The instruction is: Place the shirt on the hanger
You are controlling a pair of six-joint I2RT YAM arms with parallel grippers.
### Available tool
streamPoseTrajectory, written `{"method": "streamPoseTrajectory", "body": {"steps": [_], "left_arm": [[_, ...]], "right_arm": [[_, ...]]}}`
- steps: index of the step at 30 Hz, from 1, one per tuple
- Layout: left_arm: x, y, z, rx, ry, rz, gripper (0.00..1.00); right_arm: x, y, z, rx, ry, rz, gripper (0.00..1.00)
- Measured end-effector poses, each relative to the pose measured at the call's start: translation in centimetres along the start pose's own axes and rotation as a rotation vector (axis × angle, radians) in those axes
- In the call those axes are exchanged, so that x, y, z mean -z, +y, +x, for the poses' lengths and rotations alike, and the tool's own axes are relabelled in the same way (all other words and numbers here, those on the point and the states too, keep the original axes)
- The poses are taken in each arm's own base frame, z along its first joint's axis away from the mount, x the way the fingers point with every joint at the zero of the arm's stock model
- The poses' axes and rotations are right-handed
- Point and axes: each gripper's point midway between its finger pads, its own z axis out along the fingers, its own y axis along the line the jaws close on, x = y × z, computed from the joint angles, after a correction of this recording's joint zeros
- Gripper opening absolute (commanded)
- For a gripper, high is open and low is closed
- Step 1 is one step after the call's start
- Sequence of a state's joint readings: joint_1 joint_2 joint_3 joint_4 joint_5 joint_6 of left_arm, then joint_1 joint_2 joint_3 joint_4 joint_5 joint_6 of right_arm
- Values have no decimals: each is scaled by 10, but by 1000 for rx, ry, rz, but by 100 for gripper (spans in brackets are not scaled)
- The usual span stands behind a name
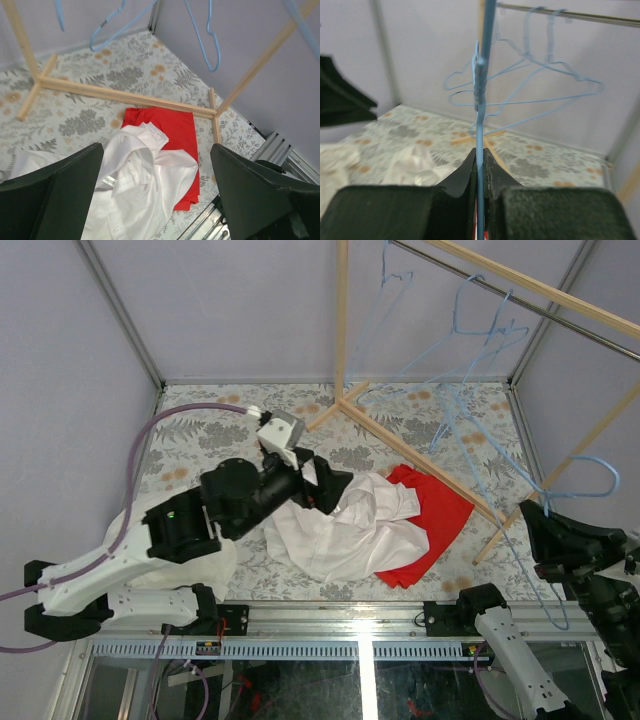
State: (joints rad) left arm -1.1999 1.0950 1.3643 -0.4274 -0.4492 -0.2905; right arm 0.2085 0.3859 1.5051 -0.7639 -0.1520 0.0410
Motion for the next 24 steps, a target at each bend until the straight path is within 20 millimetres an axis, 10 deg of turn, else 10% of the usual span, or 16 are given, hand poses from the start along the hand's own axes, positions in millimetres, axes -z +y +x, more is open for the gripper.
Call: {"method": "streamPoseTrajectory", "body": {"steps": [13, 24], "left_arm": [[92, 6, -52, -153, -132, 196, 84], [63, -20, 15, -321, 113, 343, 74]], "right_arm": [[-49, 84, 73, -78, 397, -608, 0], [-53, 122, 145, -177, 633, -842, 0]]}}
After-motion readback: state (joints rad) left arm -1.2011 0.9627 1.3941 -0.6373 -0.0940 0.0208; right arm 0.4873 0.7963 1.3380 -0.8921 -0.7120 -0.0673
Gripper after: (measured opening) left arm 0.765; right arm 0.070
